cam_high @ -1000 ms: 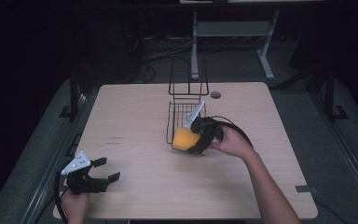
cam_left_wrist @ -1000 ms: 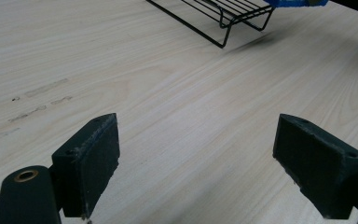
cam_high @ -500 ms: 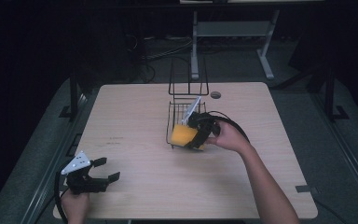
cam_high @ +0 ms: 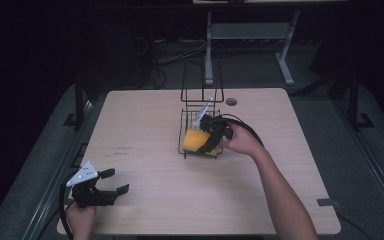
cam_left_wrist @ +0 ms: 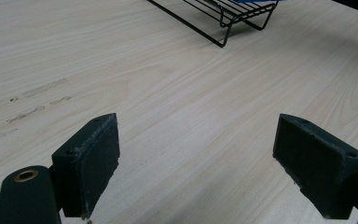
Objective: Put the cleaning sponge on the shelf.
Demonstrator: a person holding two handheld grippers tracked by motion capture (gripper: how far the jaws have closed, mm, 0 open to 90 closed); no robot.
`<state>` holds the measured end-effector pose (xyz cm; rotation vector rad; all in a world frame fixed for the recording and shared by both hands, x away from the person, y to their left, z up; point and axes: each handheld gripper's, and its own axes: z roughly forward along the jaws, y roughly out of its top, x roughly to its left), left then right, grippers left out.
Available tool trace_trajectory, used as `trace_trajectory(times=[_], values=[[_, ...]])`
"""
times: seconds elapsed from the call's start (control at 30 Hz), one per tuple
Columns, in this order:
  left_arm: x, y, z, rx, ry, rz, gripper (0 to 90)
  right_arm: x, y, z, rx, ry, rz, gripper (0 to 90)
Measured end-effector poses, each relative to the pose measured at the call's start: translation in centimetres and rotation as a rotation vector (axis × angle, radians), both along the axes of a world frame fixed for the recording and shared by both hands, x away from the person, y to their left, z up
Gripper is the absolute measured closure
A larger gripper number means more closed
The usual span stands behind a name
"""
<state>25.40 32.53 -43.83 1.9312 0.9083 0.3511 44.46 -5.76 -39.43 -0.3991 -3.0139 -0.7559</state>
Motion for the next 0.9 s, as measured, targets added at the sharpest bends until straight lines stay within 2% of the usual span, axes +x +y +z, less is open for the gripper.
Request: trace_trajectory(times=[0.2,0.33,0.43,0.47,0.57,0.73,0.9], values=[[0.0,0.2,0.0,-0.003,0.000,0.005,14.1,0.9,0.3,-0.1,-0.024,0.002,-0.010,21.4],[0.0,0.1,0.0,-0.001,0.001,0.002,14.1,1.5,0.1,-0.3,-0.008,-0.003,-0.024,21.4],[0.0,0.1,0.0,-0.002,0.001,0.002,14.1,2.0,0.0,-0.7,-0.035,0.002,-0.027,21.4],[0.0,0.1,0.0,-0.002,0.001,0.002,14.1,2.2,0.2,-0.7,-0.059,0.006,-0.017,21.4],[0.0,0.1,0.0,-0.003,0.000,0.003,14.1,2.5,0.4,-0.6,-0.067,0.008,-0.014,21.4],[0.0,0.0,0.0,-0.004,-0.001,0.002,14.1,3.0,0.4,-0.7,-0.032,0.008,-0.022,21.4],[0.0,0.1,0.0,-0.003,0.001,0.002,14.1,3.4,0.5,-1.4,-0.043,0.009,-0.037,21.3]])
